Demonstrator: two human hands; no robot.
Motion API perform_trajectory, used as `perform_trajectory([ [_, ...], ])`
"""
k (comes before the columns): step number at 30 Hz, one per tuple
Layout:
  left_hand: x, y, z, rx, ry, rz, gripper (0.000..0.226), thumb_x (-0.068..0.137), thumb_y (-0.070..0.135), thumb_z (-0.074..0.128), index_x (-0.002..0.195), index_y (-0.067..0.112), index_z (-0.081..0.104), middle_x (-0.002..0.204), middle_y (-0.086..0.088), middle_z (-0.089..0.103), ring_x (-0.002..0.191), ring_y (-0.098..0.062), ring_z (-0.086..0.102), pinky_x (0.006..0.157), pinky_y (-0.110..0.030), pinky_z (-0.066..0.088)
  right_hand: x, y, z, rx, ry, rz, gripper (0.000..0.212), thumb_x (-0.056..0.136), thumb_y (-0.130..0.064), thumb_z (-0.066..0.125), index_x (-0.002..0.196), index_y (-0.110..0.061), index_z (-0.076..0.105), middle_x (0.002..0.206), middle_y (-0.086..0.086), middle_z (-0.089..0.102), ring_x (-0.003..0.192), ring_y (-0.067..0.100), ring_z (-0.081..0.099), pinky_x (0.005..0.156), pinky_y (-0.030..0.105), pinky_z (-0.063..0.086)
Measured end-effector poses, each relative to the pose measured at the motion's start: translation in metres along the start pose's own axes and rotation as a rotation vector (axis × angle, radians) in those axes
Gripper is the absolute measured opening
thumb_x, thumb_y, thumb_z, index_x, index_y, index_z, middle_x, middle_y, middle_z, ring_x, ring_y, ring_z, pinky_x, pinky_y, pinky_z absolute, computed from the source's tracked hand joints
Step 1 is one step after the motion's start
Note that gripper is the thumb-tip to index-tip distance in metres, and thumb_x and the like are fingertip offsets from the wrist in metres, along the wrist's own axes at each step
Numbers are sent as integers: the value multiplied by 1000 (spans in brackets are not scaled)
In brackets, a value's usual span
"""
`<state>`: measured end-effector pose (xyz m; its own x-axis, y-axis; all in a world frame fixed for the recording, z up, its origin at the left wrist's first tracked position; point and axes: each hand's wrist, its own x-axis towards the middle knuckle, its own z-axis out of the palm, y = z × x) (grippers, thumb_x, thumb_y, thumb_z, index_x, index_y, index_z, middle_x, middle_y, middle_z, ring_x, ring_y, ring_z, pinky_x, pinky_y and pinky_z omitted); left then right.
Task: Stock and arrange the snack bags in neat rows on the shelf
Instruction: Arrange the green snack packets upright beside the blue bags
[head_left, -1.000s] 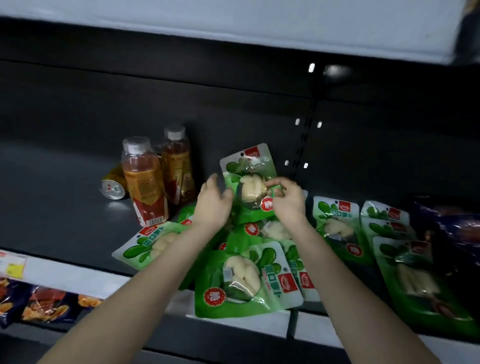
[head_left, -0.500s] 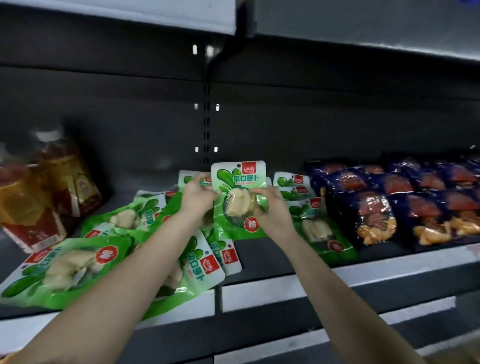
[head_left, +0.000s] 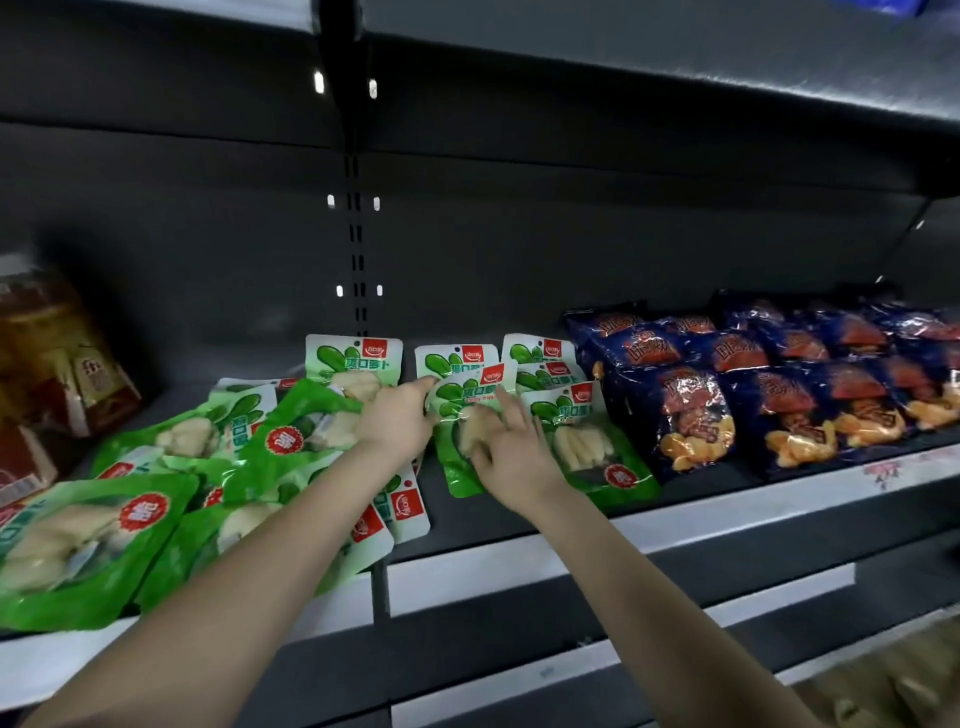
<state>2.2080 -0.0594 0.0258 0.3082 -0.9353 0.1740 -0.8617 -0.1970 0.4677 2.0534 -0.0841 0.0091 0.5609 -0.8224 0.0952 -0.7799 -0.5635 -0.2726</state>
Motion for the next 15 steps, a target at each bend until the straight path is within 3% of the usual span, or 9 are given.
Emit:
perform_trajectory([
  [2, 1, -4, 0, 156, -1, 0, 44, 91, 28, 56, 134, 25, 46, 107, -11, 67, 104, -31, 58, 87, -39, 48, 2, -3, 7, -9, -84, 16, 58, 101, -32, 27, 153, -16, 7, 160, 9, -1, 147, 26, -3, 120, 46, 3],
  [6, 4, -13, 1, 255, 58, -40, 59, 93, 38, 48, 145, 17, 29, 142, -12, 44, 132, -38, 34, 114, -46, 20, 9, -15, 11, -83, -170, 141, 76, 98, -55, 19, 151, -6, -5, 159, 17, -6, 146, 34, -3, 119, 47, 2],
  [8, 4, -19, 5, 303, 41, -76, 59, 94, 36, 42, 146, 15, 26, 148, -12, 36, 137, -38, 27, 117, -48, 13, 11, -22, 12, -124, -181, 172, 80, 96, -59, 19, 151, -7, -7, 158, 21, -6, 145, 40, -3, 117, 51, 3],
  [11, -1, -25, 13, 365, -20, -80, 52, 95, 36, 37, 144, 19, 33, 151, -9, 31, 139, -34, 21, 117, -48, 11, 13, -27, 15, -146, -171, 148, 72, 97, -55, 24, 153, -21, -5, 159, 16, -10, 141, 50, -7, 114, 59, 5],
  [15, -1, -23, 16, 396, -26, -61, 45, 95, 36, 33, 138, 24, 43, 150, -7, 33, 138, -31, 21, 114, -47, 12, 16, -31, 19, -147, -114, 103, 67, 95, -48, 29, 153, -23, 4, 160, 4, -8, 144, 39, -14, 110, 67, 4],
])
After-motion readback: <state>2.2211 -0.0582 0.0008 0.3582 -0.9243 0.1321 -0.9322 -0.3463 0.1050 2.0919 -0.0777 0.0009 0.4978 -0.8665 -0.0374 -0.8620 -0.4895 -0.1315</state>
